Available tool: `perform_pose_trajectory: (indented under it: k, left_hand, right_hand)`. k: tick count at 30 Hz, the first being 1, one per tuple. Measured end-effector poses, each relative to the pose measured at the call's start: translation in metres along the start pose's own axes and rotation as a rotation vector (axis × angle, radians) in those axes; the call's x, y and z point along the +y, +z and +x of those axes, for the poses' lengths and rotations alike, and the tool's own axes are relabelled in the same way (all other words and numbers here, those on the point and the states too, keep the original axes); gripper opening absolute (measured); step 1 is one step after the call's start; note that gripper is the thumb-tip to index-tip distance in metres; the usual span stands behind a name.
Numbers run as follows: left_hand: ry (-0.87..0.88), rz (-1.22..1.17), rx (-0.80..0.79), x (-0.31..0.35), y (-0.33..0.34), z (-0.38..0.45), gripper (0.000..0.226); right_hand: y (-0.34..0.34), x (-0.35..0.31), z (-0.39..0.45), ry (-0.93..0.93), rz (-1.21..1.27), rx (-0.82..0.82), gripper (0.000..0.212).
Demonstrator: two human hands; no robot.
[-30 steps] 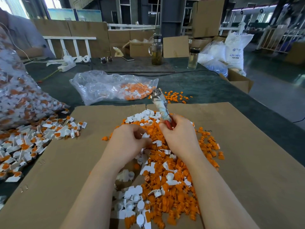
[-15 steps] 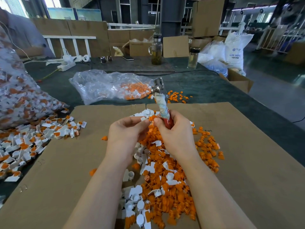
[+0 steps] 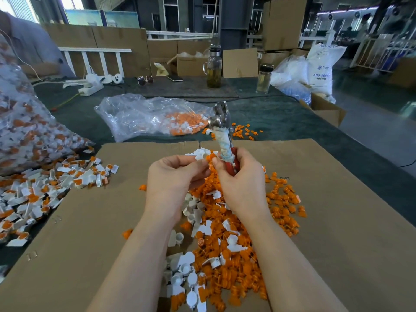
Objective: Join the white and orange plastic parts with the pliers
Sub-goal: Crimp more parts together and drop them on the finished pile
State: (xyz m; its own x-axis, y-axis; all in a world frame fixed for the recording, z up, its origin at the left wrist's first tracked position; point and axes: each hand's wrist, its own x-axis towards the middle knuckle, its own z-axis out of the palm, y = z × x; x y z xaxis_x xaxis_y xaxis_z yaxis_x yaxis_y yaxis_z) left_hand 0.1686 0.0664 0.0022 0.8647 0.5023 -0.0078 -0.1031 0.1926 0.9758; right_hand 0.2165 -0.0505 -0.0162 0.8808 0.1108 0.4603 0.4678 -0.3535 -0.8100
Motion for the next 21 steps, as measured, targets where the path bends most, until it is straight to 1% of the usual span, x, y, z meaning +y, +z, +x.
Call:
perform_pose_trajectory:
  k: [7,13,16,21]
  left_hand:
    - [-0.006,-0.017,-0.013,0.0002,0.0024,-0.0015,0.008]
    - [0.037,-0.016,-0.009,-0.0007,0.0036,-0.0022,0.007]
    - [0.077,0.038,0.01,-0.0014,0.0033,-0.002,0.006]
    - [0.153,0.204,0.084,-0.0027,0.0042,-0.0022,0.01]
  right_hand:
    - [0.0002,-0.0015,-0.0001,-0.012,-0.001,0.02,0.015]
    - [0.0011,-0.0011,-0.0006,-0.022,-0.025,0.053,0.016]
    - [0.0014,-0.0008,-0.0008,-0.021,-0.023,0.057,0.015]
    - [0.0015,-0.0001,-0.0007,-0.011,-0.056,0.051,0.014]
